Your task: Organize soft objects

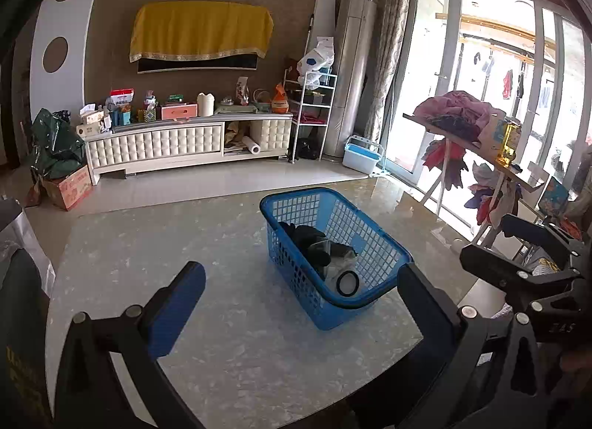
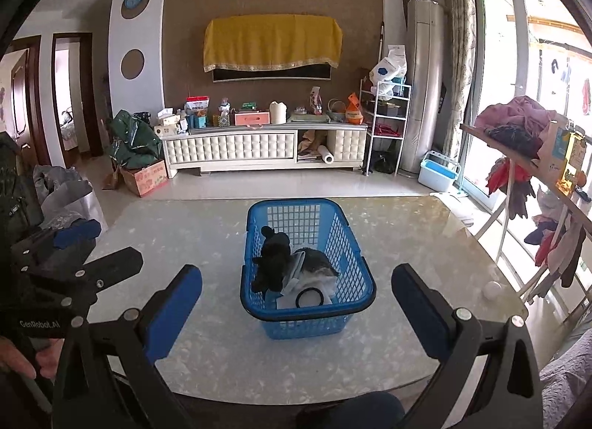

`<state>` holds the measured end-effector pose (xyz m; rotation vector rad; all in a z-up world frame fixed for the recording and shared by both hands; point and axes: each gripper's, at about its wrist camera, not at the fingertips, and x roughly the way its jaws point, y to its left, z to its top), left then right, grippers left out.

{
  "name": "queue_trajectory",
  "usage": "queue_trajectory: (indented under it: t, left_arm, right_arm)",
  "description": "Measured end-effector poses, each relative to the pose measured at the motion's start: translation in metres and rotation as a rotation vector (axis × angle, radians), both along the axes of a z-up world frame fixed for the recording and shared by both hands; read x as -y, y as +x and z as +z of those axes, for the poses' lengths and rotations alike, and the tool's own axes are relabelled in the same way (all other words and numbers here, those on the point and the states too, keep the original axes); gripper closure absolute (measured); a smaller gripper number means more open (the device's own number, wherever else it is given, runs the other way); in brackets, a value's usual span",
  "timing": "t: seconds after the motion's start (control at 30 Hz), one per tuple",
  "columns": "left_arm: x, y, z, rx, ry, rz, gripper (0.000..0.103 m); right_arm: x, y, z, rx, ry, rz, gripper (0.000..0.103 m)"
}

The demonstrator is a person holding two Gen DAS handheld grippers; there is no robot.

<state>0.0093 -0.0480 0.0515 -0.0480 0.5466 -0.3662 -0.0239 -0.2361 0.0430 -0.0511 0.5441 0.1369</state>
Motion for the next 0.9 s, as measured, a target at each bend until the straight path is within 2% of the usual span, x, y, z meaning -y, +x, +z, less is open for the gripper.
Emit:
queue_trajectory:
  t: [0.27, 0.6, 0.8, 0.9]
  left_arm:
    - [0.0044, -0.0044, 0.0048, 0.013, -0.009, -0.022, 0.0]
    - [0.0083, -0.007, 0.0053, 0.003, 0.023, -0.009, 0.0]
    - [0.0062, -0.0081, 0.0074, -0.01, -0.024, -0.032, 0.0]
    - [0.0053, -0.0091, 0.0077, -0.007, -0.015, -0.021, 0.0]
  right_arm:
    - [0.0003, -0.0036, -0.0003, -0.001, 0.005, -0.002, 0.0]
    - [-0.0005, -0.0067, 0.0005, -0.005, 0.01, 0.004, 0.0]
    - [-0.0004, -0.0071, 0.0002, -0.007, 0.011, 0.002, 0.0]
    - [-0.0002, -0.0085, 0.0002, -0.011, 0.013, 0.002, 0.0]
